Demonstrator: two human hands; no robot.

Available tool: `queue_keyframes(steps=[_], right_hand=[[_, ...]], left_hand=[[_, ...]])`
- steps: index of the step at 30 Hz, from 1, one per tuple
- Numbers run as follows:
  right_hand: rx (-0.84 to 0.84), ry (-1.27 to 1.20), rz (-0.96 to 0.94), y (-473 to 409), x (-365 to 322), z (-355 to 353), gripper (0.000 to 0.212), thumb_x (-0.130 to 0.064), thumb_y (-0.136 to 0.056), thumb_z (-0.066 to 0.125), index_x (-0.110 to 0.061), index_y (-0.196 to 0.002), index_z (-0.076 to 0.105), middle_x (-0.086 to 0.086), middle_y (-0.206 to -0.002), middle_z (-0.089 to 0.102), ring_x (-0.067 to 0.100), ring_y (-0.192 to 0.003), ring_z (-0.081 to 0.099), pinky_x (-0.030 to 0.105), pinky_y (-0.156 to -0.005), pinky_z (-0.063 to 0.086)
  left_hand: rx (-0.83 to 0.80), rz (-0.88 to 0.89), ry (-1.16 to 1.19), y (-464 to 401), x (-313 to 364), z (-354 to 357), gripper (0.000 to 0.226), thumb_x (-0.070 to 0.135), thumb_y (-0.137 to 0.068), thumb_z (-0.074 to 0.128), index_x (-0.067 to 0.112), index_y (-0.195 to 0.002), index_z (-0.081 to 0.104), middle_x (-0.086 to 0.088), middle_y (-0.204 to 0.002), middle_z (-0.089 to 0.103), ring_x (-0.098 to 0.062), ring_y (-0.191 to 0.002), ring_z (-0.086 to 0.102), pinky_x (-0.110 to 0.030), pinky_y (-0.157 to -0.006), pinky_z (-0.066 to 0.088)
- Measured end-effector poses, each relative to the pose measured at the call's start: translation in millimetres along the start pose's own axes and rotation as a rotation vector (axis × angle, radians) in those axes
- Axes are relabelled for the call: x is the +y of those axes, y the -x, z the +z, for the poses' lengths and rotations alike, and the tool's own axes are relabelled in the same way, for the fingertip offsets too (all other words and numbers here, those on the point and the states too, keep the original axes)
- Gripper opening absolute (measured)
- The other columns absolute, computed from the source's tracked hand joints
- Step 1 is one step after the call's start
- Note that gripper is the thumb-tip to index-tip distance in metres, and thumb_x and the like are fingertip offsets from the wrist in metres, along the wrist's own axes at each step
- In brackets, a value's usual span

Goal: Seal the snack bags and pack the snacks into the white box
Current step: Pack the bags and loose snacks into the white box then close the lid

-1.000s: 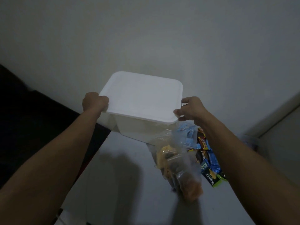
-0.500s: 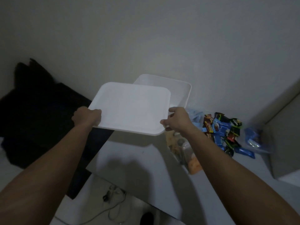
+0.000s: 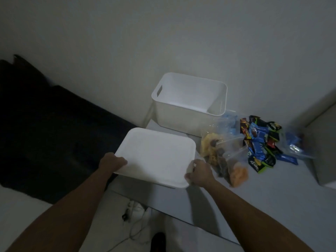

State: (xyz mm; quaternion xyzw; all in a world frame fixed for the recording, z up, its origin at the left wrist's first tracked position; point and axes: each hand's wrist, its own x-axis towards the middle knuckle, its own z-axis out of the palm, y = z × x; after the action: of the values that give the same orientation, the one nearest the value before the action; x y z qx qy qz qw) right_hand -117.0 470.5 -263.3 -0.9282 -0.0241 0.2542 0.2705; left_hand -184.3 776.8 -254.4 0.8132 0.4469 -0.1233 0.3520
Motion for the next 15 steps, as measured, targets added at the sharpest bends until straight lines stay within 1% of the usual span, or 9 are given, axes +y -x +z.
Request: queue_keyframes(steps=[3, 5, 8, 10, 12, 15], right_hand=[[0.002, 0.103, 0.018, -3.2, 10.2, 10.5, 0.067, -0.03, -0.08, 0.073, -0.008, -0.136, 0.043, 0.012, -0.135, 0.053, 0.029, -0.125, 0.05, 0.033, -0.1, 0.043], [-0.007, 0.131, 0.033, -5.0, 14.9, 14.9, 0.067, -0.031, -0.081, 0.071, -0.009, -0.138, 0.041, 0.012, -0.138, 0.051, 0.03, -0.127, 0.048, 0.032, -0.101, 0.041], [-0.033, 0.175, 0.045, -6.0, 17.7, 19.2, 0.067, -0.029, -0.082, 0.069, -0.009, -0.139, 0.039, 0.013, -0.138, 0.05, 0.03, -0.126, 0.047, 0.033, -0.1, 0.041], [-0.048, 0.215, 0.044, -7.7, 17.7, 19.0, 0.066, -0.026, -0.083, 0.067, -0.008, -0.14, 0.039, 0.013, -0.138, 0.051, 0.03, -0.125, 0.049, 0.033, -0.099, 0.042], [-0.076, 0.246, 0.037, -10.5, 16.3, 15.1, 0.062, -0.025, -0.086, 0.063, -0.007, -0.14, 0.039, 0.014, -0.138, 0.05, 0.031, -0.125, 0.049, 0.033, -0.099, 0.041], [-0.098, 0.296, 0.003, -11.9, 8.5, 1.6, 0.052, -0.029, -0.086, 0.064, -0.004, -0.129, 0.053, 0.014, -0.134, 0.053, 0.03, -0.121, 0.052, 0.034, -0.098, 0.045]], left_hand=[[-0.064, 0.043, -0.02, -13.6, -5.8, 11.6, 0.065, 0.022, -0.078, 0.075, -0.008, -0.129, 0.048, -0.024, -0.13, 0.051, -0.039, -0.114, 0.053, -0.041, -0.09, 0.046], [-0.089, 0.063, -0.022, -19.6, -6.5, 17.7, 0.066, 0.02, -0.08, 0.074, -0.007, -0.133, 0.045, -0.022, -0.134, 0.05, -0.039, -0.118, 0.051, -0.038, -0.09, 0.043], [-0.134, 0.084, -0.024, -28.7, -5.9, 24.6, 0.076, 0.02, -0.08, 0.075, -0.005, -0.141, 0.036, -0.022, -0.145, 0.04, -0.038, -0.129, 0.043, -0.04, -0.102, 0.039], [-0.168, 0.085, -0.02, -35.0, -6.4, 28.4, 0.081, 0.02, -0.079, 0.076, -0.005, -0.143, 0.033, -0.022, -0.147, 0.037, -0.038, -0.13, 0.043, -0.04, -0.103, 0.039], [-0.18, 0.089, -0.079, -39.1, -5.1, 29.8, 0.078, 0.021, -0.079, 0.076, -0.006, -0.141, 0.036, -0.022, -0.144, 0.041, -0.038, -0.126, 0.046, -0.038, -0.098, 0.042], [-0.147, 0.089, -0.156, -40.4, 4.1, 25.7, 0.066, 0.03, -0.076, 0.072, -0.006, -0.127, 0.05, -0.022, -0.128, 0.054, -0.039, -0.113, 0.055, -0.038, -0.09, 0.048]])
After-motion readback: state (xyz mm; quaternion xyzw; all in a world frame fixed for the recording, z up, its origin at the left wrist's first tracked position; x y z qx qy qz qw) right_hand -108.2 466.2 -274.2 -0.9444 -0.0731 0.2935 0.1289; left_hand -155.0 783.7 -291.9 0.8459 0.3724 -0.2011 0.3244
